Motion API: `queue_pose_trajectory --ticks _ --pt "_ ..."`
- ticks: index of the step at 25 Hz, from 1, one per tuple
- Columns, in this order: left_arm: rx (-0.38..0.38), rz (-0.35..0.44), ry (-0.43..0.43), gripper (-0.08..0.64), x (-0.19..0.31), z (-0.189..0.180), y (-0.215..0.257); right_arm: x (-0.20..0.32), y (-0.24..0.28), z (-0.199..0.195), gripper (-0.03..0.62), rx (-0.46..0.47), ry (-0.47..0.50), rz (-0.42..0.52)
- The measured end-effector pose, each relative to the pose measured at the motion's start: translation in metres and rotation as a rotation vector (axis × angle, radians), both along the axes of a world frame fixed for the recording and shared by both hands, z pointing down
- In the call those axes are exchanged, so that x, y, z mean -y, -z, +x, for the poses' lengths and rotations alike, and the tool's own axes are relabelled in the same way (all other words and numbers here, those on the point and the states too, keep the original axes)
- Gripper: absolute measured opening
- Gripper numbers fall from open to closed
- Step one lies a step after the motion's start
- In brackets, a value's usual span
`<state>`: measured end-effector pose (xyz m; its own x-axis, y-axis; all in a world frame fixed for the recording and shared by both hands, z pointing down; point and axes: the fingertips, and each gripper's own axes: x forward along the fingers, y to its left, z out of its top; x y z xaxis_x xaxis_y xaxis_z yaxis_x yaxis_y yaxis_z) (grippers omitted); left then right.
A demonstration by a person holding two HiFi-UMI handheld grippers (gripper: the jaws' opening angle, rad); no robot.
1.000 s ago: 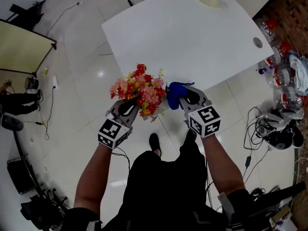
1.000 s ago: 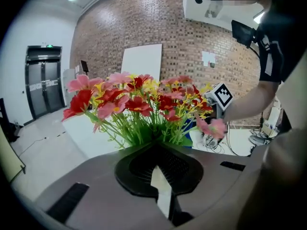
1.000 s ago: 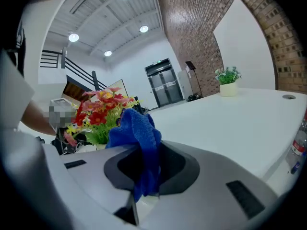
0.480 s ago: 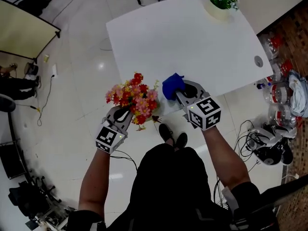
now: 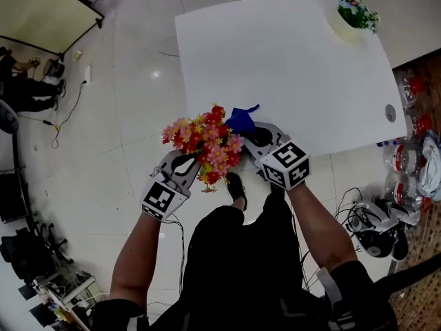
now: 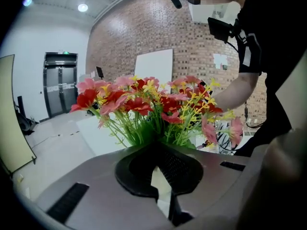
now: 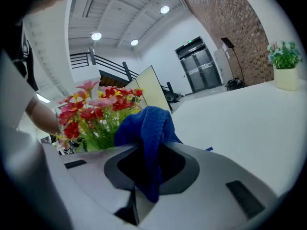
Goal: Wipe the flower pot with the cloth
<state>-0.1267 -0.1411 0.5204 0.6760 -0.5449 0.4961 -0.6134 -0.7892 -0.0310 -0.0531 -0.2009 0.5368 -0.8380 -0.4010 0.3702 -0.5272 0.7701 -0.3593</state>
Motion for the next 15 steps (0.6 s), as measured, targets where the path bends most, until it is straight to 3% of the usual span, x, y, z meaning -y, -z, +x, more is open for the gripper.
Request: queue_pose_trajectory --ticks 4,9,12,15 --pt "0.000 -0.046 0.068 -0.002 0.004 0.001 -0.001 -0.026 0.003 0.009 0.044 0.001 0.089 -0.014" --pt "-0.032 -0.025 0.155 -0.002 0.005 0.000 0.000 -0.065 -0.005 0.014 0.044 0.001 0.158 -0.081" --pt "-0.030 -0.020 0.169 -0.002 0.006 -0.001 -0.001 -0.088 -0.007 0.009 0.044 0.006 0.231 -0.097" --pt "-0.035 -0.027 0.166 -0.002 0.005 -0.001 -0.001 -0.090 0.000 0.015 0.044 0.042 0.219 -0.116"
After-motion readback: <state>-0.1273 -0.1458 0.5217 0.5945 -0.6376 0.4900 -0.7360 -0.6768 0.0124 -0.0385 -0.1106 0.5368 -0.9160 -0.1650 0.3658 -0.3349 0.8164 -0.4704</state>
